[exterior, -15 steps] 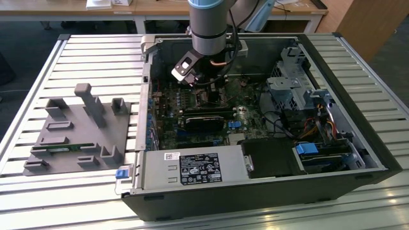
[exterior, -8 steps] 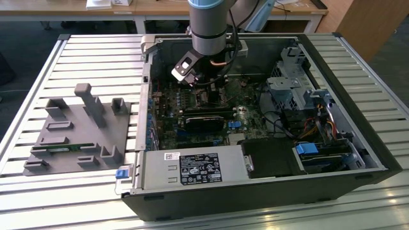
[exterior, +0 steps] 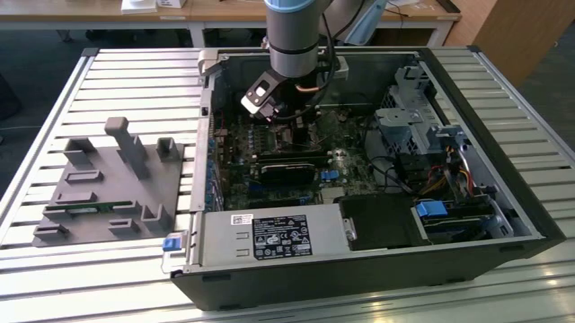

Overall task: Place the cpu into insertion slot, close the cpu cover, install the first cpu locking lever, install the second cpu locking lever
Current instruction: 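Place the cpu into insertion slot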

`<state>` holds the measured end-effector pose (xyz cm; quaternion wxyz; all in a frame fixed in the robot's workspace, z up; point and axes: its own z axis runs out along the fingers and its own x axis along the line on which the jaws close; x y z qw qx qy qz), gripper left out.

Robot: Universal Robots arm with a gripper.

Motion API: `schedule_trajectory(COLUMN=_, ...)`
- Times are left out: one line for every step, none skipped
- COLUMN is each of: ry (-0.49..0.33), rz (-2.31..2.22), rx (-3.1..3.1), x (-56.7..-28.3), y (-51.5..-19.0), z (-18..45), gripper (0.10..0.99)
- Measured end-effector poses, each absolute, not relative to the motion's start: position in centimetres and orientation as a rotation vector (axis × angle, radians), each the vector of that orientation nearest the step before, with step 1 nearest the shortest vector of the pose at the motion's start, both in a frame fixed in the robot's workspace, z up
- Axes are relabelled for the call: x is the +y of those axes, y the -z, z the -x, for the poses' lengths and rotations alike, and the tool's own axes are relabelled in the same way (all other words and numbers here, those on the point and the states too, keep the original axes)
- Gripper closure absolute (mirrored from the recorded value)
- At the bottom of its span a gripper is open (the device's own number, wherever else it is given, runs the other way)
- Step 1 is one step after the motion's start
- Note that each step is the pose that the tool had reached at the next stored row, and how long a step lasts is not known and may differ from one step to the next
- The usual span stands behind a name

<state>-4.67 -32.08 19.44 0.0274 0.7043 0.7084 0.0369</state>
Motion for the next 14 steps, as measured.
schedule_trajectory(ry=-0.114, rz=-2.175, rx=2.188, x=-32.08, y=-19.53, z=4.67, gripper=0.475)
schedule_trajectory(ry=-0.114, rz=-2.175, rx=2.187, x=-32.08, y=-19.65, z=4.67, gripper=0.475)
schedule_trajectory(ry=-0.114, rz=-2.175, rx=2.188, x=-32.08, y=-19.77, z=4.67, gripper=0.475)
schedule_trajectory(ry=-0.114, rz=-2.175, rx=2.188, x=-32.08, y=-19.90, z=4.66, gripper=0.475)
schedule_trajectory(ry=-0.113, rz=-2.175, rx=2.188, x=-32.08, y=-20.04, z=4.66, gripper=0.475)
schedule_trajectory(ry=-0.113, rz=-2.175, rx=2.188, x=-32.08, y=-20.15, z=4.65, gripper=0.475)
schedule_trajectory(ry=-0.113, rz=-2.175, rx=2.188, x=-32.08, y=-20.26, z=4.63, gripper=0.475)
schedule_trajectory(ry=-0.111, rz=-2.177, rx=2.190, x=-32.07, y=-20.28, z=4.53, gripper=0.486)
schedule_trajectory(ry=-0.107, rz=-2.179, rx=2.192, x=-32.07, y=-20.28, z=4.38, gripper=0.486)
schedule_trajectory(ry=-0.103, rz=-2.181, rx=2.193, x=-32.08, y=-20.29, z=4.28, gripper=0.486)
schedule_trajectory(ry=-0.100, rz=-2.182, rx=2.195, x=-32.08, y=-20.30, z=4.21, gripper=0.553)
schedule_trajectory(ry=-0.097, rz=-2.183, rx=2.196, x=-32.09, y=-20.34, z=4.17, gripper=0.616)
schedule_trajectory(ry=-0.096, rz=-2.184, rx=2.196, x=-32.09, y=-20.41, z=4.15, gripper=0.616)
schedule_trajectory(ry=-0.095, rz=-2.184, rx=2.197, x=-32.08, y=-20.51, z=4.14, gripper=0.675)
